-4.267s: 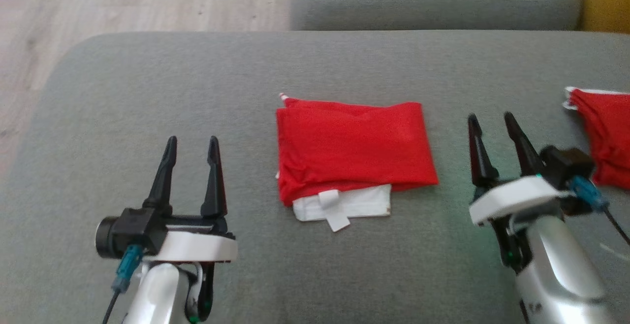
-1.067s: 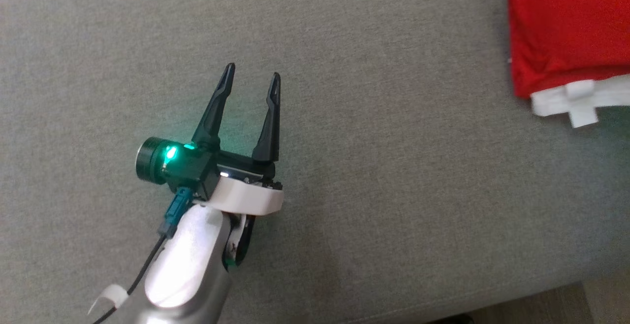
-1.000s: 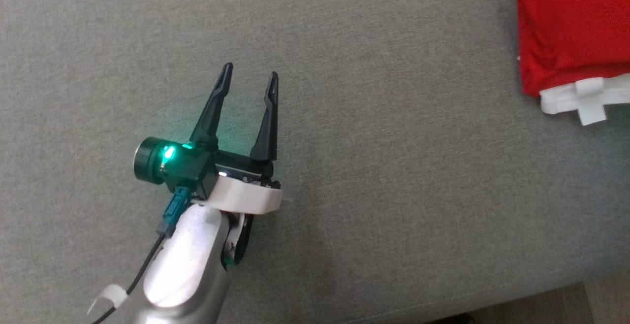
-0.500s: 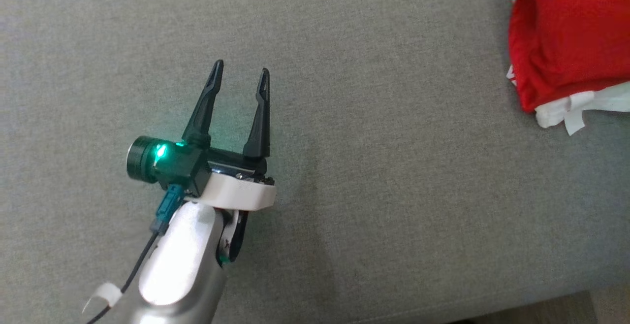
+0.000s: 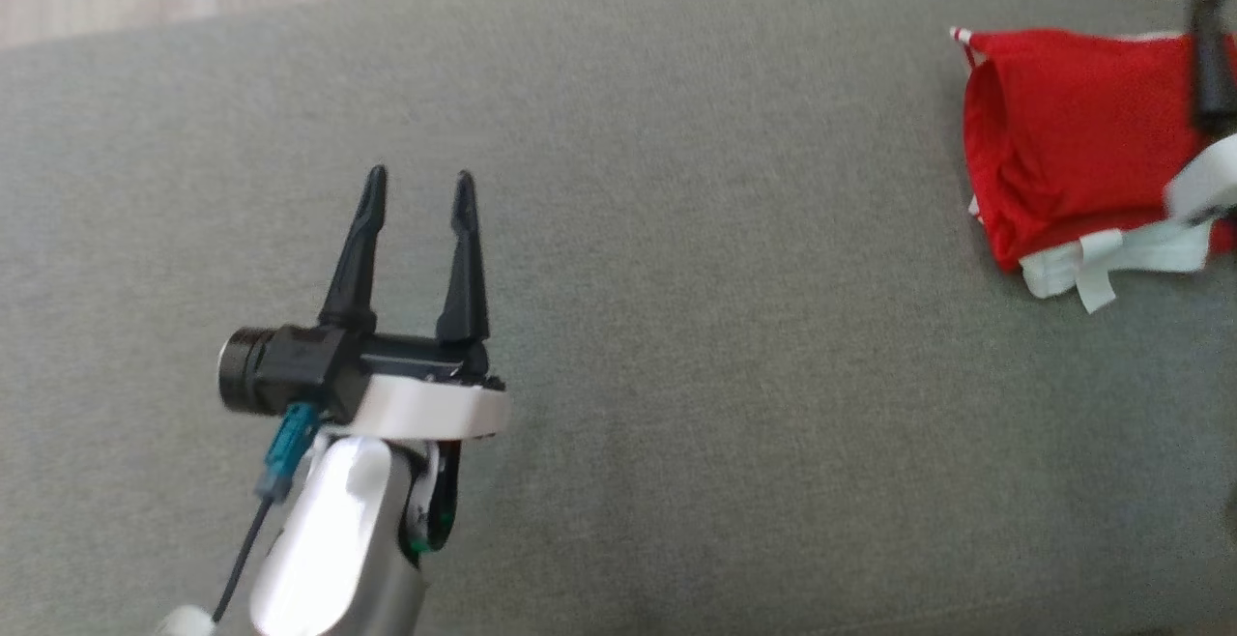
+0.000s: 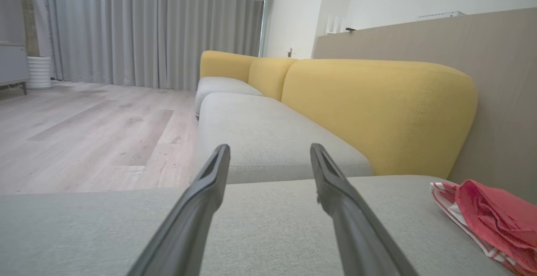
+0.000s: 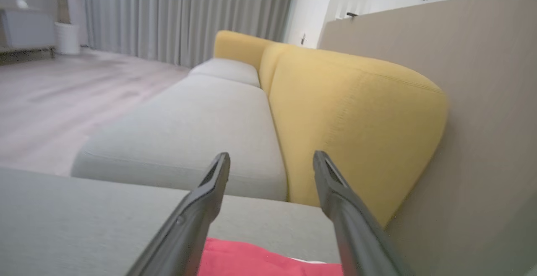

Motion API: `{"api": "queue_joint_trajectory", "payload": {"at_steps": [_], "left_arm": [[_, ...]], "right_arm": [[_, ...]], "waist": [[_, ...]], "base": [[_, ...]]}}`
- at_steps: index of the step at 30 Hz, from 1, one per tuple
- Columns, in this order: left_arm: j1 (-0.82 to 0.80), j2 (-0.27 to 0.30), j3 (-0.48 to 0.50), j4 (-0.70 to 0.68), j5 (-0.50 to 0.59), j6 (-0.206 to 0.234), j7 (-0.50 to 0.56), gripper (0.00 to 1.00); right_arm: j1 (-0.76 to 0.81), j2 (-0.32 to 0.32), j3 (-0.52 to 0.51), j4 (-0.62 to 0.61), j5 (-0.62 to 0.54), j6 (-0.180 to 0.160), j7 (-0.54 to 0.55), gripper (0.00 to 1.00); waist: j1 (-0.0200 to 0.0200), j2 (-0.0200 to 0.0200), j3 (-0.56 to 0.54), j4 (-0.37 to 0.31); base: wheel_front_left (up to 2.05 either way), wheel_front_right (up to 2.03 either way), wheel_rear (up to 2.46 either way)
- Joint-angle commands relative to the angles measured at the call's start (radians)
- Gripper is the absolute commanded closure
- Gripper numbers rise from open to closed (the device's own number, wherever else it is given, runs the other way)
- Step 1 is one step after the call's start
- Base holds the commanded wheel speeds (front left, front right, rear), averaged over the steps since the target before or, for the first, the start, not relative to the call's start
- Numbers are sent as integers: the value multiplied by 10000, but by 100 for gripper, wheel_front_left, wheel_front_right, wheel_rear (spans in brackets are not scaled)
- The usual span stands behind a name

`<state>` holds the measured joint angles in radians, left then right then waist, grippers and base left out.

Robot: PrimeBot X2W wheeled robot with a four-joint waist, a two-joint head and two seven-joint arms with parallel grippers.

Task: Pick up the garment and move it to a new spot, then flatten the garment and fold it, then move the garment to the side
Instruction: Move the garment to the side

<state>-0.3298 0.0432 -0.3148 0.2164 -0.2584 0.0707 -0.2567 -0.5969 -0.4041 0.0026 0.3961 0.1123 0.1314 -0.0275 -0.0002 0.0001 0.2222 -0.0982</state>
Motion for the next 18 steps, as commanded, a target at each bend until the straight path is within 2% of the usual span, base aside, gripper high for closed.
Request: {"api": "queue_joint_trajectory", "payload": {"at_steps": [1,6,11,18], "left_arm": [[-30,70,473,-429,-8,54,-51,0],[516,70,854,-579,-89,-58,-51,0],[1126,70,1172,-740,-379,-175,-51,0],[1683,70,1327,-670,-678,-67,-51,0]], "right_arm": [[220,267,9,-724,207,-7,-114,0],[1183,1746,-206,-1851,693,-7,-196,0],[2248,2931,-405,-2221,961,-7,-631,0],[3434,3481,-516,-1648,1002,-7,-1616,0]], "waist": [[2,-1,-409,193],[2,-1,-937,346],[2,-1,-1305,505],[2,-1,-1636,654]], "base": [[0,0,0],[0,0,0],[0,0,0],[0,0,0]]}}
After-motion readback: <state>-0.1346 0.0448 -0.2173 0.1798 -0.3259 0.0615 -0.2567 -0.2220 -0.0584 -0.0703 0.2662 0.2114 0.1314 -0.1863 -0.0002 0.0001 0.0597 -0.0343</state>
